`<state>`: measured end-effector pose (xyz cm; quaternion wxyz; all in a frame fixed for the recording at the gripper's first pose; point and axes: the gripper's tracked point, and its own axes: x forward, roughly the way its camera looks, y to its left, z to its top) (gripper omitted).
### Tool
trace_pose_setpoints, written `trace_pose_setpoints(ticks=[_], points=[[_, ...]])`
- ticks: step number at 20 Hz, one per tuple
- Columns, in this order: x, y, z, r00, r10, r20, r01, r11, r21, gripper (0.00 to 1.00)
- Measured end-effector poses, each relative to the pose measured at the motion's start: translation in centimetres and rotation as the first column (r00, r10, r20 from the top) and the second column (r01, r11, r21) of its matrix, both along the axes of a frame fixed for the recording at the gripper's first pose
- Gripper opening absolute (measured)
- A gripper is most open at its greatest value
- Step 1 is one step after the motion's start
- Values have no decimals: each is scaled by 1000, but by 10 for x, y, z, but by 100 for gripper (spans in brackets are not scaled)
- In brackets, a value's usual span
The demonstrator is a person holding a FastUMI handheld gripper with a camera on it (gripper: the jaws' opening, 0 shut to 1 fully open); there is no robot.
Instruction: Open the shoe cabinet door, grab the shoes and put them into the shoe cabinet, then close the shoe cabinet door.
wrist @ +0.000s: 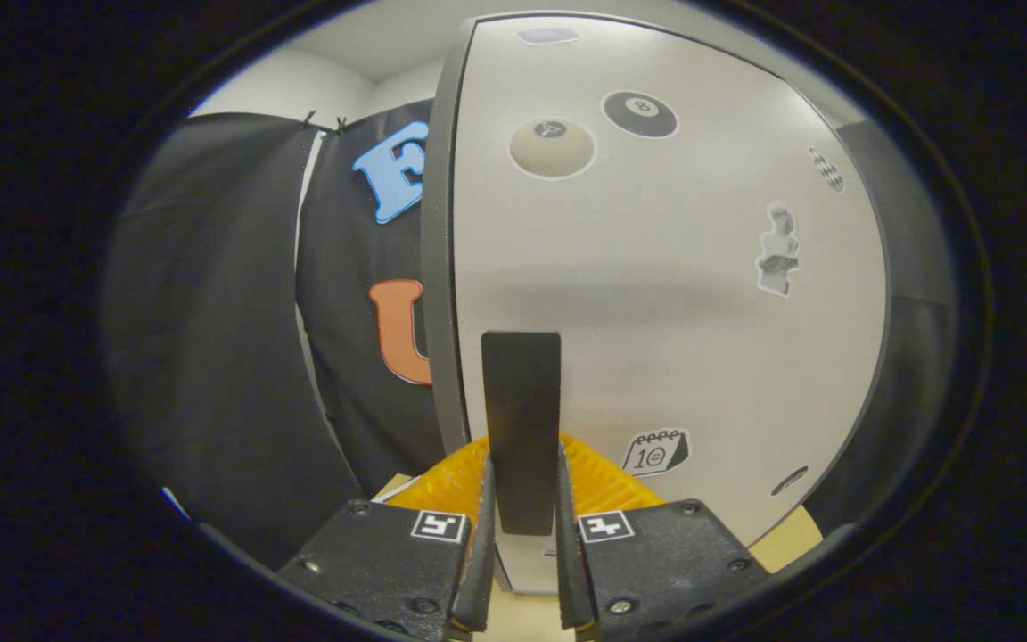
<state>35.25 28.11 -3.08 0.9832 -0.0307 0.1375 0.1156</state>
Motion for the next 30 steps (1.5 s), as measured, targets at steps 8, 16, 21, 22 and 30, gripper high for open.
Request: trace_pose_setpoints(ticks=[8, 16, 21, 22, 30], points=[[-34, -2, 7, 993, 115, -12, -114, 992, 61, 30], [-63, -20, 12, 978, 211, -9, -209, 974, 82, 30], [-67, -34, 12, 964, 265, 1, -264, 959, 100, 28], [-70, -36, 12, 962, 273, 5, -272, 957, 101, 28], [-74, -62, 13, 934, 357, 14, -356, 924, 137, 25]])
